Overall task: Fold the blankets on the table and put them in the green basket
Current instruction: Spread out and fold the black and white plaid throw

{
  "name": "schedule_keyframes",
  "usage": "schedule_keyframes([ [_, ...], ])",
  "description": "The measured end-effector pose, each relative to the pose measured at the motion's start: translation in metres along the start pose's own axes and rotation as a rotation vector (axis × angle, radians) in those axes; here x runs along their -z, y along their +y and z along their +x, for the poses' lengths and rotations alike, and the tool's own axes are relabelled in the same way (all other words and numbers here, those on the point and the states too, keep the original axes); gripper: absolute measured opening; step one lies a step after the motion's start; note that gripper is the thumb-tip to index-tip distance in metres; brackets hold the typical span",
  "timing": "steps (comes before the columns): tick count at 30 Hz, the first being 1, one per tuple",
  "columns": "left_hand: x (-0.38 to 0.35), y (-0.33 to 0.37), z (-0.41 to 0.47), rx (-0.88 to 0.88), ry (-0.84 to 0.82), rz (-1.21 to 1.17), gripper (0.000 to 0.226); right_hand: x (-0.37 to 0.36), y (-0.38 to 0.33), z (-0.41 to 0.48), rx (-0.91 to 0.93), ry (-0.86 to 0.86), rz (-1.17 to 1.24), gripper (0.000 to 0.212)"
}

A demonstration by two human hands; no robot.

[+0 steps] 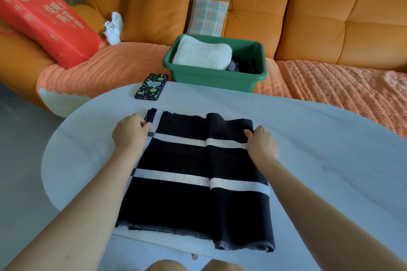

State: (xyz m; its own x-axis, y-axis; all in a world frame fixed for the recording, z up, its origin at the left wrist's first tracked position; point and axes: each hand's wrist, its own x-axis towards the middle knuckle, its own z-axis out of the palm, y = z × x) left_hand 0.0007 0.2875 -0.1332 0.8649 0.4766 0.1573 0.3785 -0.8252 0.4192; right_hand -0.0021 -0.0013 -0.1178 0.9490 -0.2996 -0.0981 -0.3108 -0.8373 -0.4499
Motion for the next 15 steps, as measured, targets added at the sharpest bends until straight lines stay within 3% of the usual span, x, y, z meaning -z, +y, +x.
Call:
schedule_keyframes([
  [4, -0.010, -0.001, -0.010, -0.014, 0.160, -0.001, 0.017, -0.007, 0.009, 0.001, 0.022, 0.104, 0.091, 0.026],
  [9, -0.016, -0.004, -0.005, -0.041, 0.177, 0.067, 0.021, -0.010, 0.013, 0.002, 0.059, 0.133, 0.047, 0.024],
  [15, -0.006, -0.008, -0.018, -0.061, 0.127, -0.026, 0.034, 0.012, 0.015, -0.008, 0.009, -0.007, 0.066, 0.047],
])
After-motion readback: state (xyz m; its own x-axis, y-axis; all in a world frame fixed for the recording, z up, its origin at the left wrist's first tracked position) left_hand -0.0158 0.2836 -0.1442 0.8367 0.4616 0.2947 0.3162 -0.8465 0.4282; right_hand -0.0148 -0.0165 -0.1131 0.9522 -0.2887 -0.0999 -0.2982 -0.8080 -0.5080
